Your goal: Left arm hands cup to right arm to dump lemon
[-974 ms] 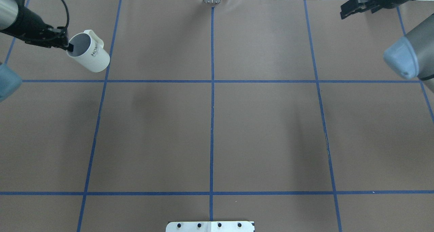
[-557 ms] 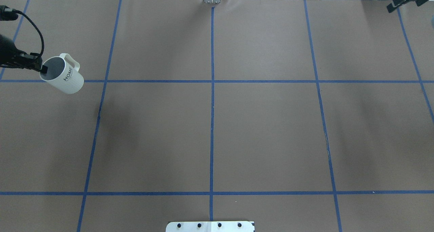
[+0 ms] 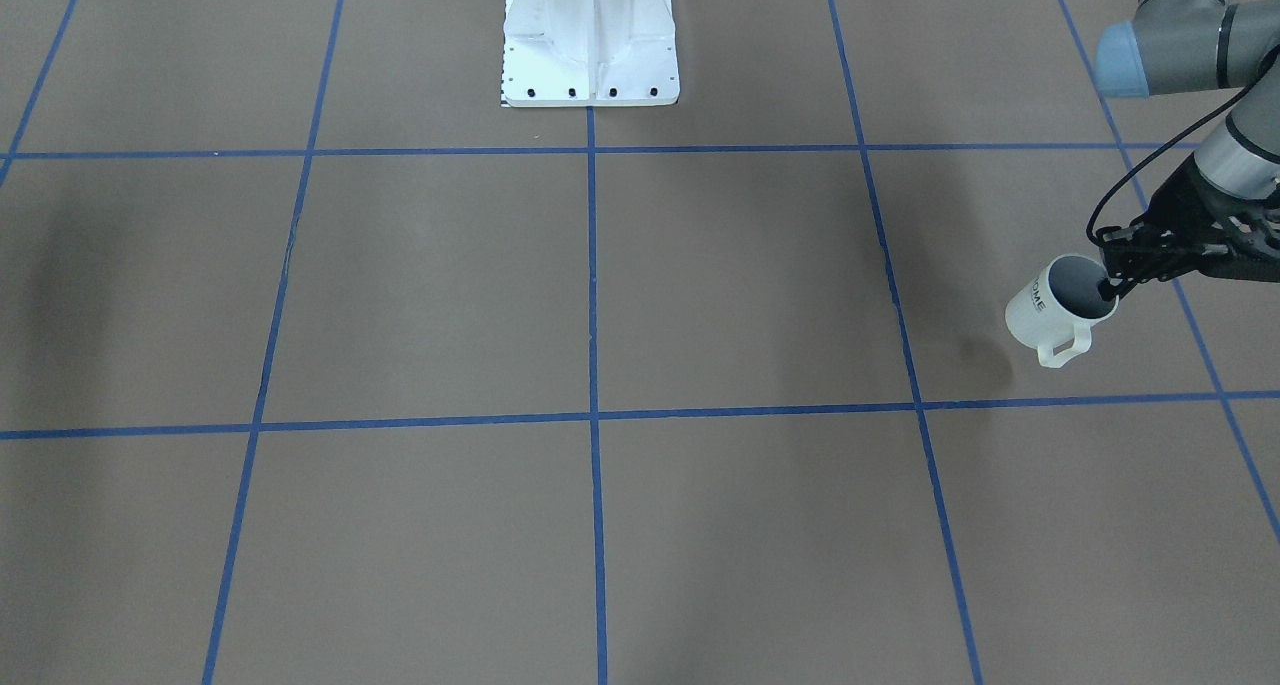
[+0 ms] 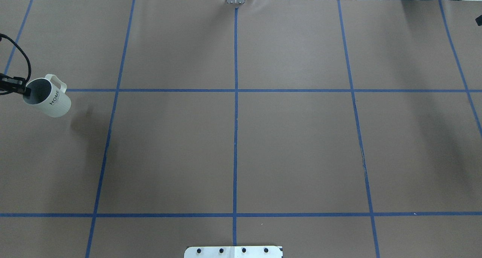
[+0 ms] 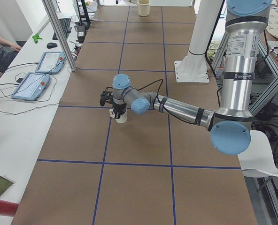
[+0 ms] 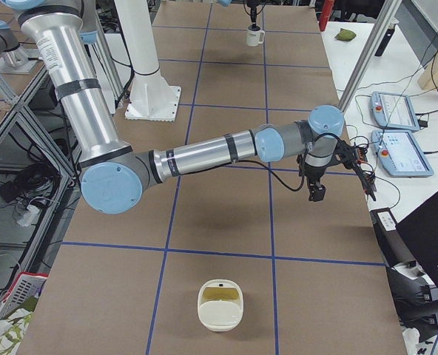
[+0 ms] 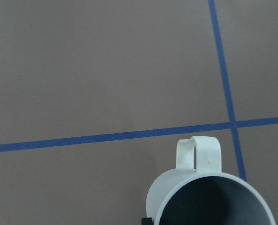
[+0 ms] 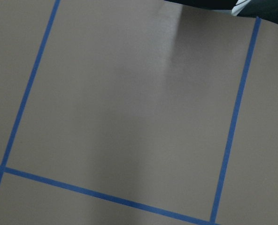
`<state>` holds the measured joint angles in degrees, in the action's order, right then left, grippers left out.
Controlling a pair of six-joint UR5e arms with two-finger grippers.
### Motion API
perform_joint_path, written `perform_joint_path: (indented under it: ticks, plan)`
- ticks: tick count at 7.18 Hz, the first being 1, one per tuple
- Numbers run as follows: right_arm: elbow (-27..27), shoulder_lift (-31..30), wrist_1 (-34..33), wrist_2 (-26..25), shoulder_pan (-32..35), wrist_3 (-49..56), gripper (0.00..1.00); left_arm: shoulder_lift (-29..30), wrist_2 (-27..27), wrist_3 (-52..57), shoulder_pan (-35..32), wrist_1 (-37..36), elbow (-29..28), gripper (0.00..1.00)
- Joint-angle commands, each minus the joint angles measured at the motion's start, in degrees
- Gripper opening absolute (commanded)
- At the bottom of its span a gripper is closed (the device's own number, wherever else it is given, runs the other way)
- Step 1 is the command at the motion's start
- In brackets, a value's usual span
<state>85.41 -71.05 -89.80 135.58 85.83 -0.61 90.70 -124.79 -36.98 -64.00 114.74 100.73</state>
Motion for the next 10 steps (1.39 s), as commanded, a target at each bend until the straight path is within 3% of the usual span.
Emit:
perform_joint_path:
  ticks: [1, 4, 5, 6, 8, 10]
  plan:
    - [0.28, -2.42, 0.59, -0.75, 0.39, 0.26, 1.0, -0.87, 0.69, -0.02, 0.27, 5.02, -3.94, 0.0]
    - [0.46, -2.69, 0.77, -1.02, 0.39, -0.01, 1.0, -0.35, 0.69, -0.02, 0.36, 8.92, -7.92, 0.01]
    - [0.46, -2.6, 0.85, -1.1, 0.39, -0.09, 1.0, -0.26, 0.34, -0.11, 0.45, 8.92, -7.92, 0.42]
    - [0.55, -2.69, 0.85, -1.11, 0.39, -0.36, 1.0, -0.26, 0.6, 0.15, 0.36, 9.09, -7.57, 0.99]
    - [0.64, -3.04, 0.94, -1.19, 0.39, -0.71, 1.0, -0.26, -1.4, 3.55, -0.86, 7.27, -5.56, 1.0]
    - [0.46, -2.86, 0.94, -2.59, 0.31, -0.62, 1.0, 0.0, -3.96, 20.54, -10.75, -5.24, -3.02, 1.0]
